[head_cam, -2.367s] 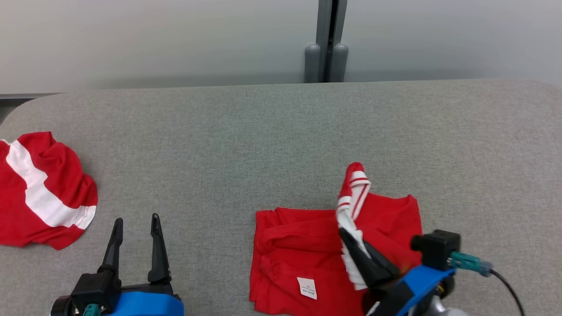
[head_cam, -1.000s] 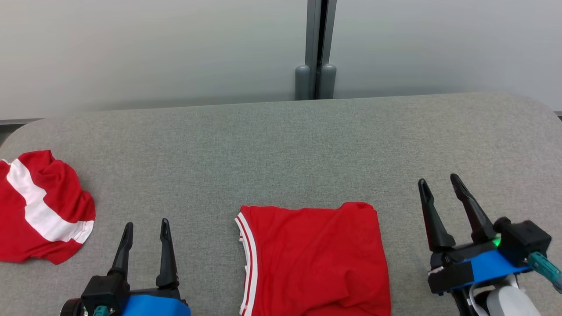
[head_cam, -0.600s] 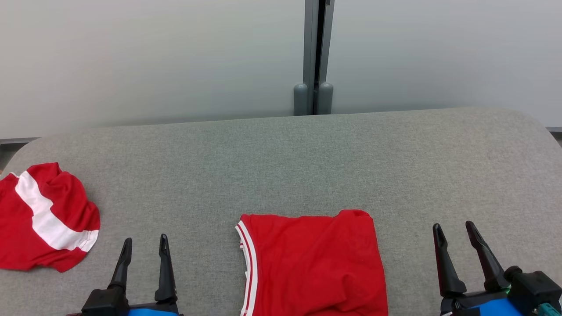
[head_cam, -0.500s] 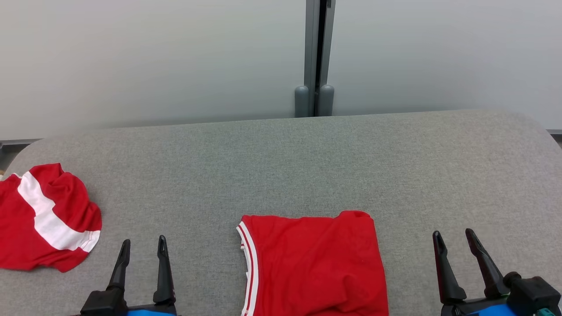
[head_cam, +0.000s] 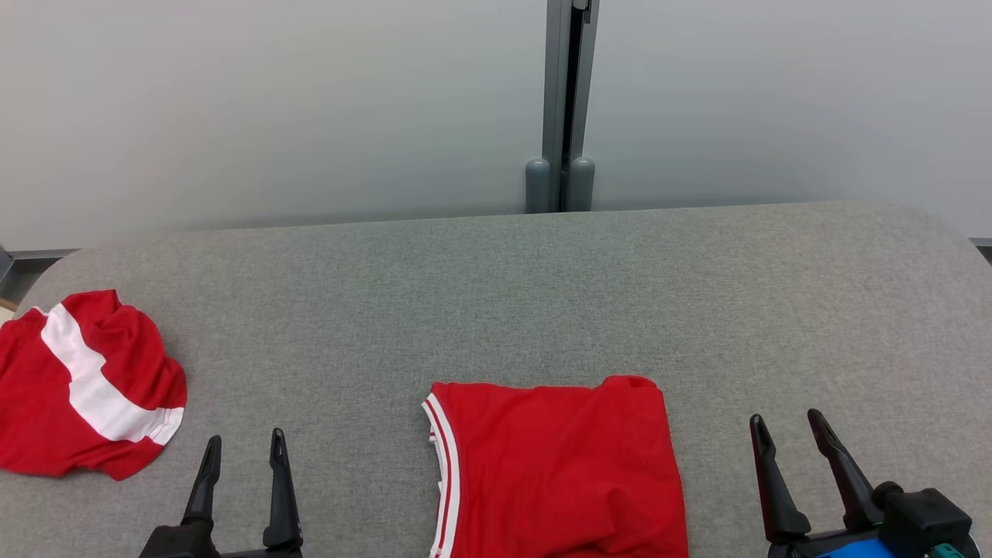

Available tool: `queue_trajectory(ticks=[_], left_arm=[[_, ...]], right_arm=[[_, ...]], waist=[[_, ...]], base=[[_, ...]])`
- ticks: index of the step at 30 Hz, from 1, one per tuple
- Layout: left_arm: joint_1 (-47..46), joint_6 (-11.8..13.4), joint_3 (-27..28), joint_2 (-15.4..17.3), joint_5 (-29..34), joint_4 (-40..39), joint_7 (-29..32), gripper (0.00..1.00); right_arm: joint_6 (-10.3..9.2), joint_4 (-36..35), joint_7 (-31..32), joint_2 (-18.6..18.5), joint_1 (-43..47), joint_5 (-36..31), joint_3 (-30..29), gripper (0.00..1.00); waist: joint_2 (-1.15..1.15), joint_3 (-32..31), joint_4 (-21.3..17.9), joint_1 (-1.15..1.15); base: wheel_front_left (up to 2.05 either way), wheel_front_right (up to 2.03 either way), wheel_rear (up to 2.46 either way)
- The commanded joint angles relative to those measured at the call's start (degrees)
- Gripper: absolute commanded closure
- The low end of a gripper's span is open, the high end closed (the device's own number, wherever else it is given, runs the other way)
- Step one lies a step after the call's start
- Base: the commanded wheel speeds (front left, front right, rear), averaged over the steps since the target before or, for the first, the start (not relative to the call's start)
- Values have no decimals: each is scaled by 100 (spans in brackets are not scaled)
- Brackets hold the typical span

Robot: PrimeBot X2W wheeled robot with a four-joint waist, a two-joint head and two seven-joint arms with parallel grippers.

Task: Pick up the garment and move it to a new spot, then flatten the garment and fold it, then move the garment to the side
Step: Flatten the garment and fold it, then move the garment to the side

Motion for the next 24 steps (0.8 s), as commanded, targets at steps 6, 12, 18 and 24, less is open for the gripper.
queue_trajectory(ticks=[6, 12, 18, 24], left_arm=[[-22, -52, 67, 3, 9, 23, -27, 0], [-71, -61, 66, 2, 14, 36, -27, 0], [-109, -92, 113, 1, 7, 63, -27, 0], [-61, -48, 115, -2, 10, 5, -27, 0]], right_arm=[[1, 17, 22, 17, 67, 15, 35, 0], [1, 59, 26, 20, 34, 19, 36, 0], [1, 111, 17, 20, 33, 23, 20, 0], [1, 199, 57, 18, -231, -84, 108, 0]], waist=[[0, 15, -4, 0], [0, 35, 5, 0], [0, 33, 20, 0], [0, 43, -8, 0]], base=[[0, 0, 0], [0, 0, 0], [0, 0, 0], [0, 0, 0]])
